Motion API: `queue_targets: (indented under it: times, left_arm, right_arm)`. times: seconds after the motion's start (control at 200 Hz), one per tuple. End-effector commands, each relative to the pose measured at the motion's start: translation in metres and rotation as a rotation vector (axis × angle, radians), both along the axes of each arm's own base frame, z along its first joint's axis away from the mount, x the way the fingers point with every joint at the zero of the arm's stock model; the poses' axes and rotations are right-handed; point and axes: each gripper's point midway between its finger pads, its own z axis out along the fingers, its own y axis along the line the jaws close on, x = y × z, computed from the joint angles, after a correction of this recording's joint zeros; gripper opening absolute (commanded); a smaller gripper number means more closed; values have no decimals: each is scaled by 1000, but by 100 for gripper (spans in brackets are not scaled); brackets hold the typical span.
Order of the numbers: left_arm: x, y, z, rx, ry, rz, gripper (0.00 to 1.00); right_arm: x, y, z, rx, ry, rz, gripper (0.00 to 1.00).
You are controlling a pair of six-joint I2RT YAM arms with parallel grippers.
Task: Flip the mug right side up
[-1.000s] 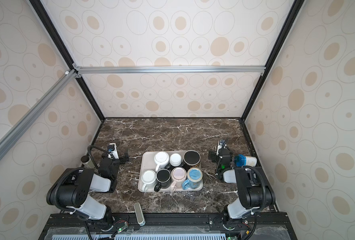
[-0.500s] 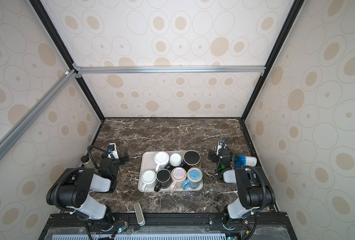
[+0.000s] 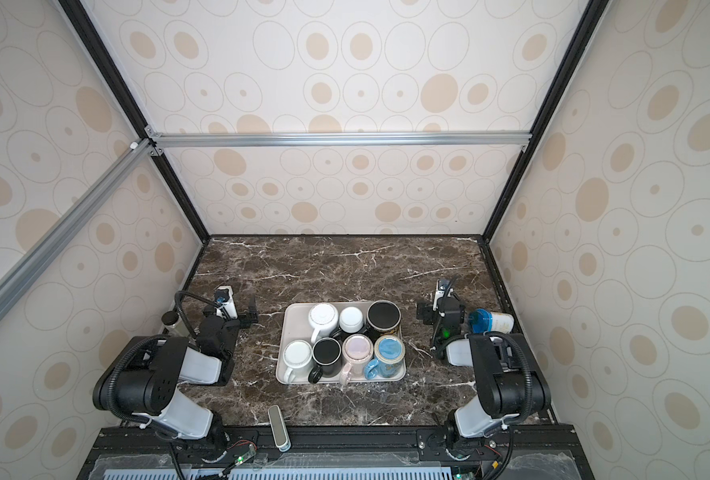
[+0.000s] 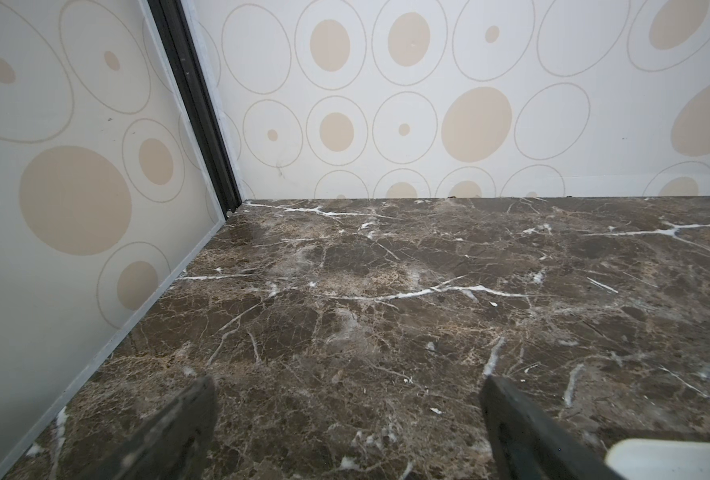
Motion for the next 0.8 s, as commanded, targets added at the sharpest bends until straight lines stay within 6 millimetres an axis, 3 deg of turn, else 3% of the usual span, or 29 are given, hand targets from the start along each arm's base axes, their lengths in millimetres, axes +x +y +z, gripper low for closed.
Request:
queue_targets:
  times: [0.0,0.17,0.23,0.35,0.45,0.58,0.685,0.795]
  left_arm:
    - [4,1,7,17,-21,-3,100]
    - [1,3,10,28,-32,14,100]
    - [-1,3,21,37,-48,32,100]
    - [-15,11,40,39,-83,117,100]
    - [-10,27,39,-73,53,288,100]
    - [-13,-7,60,-91,80,247,100]
    - [-19,-27,72,-186,118,176,100]
    - [-40,-50,80,-285,158,83,100]
  right_arm:
    - [3,-1,5,6,-14,0,100]
    - [3,-2,10,-1,-35,-5,100]
    - [5,-5,16,-6,-13,-29,100]
    - [3,-19,36,-27,37,-124,100]
    - [-3,-31,60,-24,34,-234,100]
    - [-8,-27,92,-18,20,-289,99]
    - [-10,-7,115,-32,41,-252,98]
    - [-22,17,136,-1,90,-231,92]
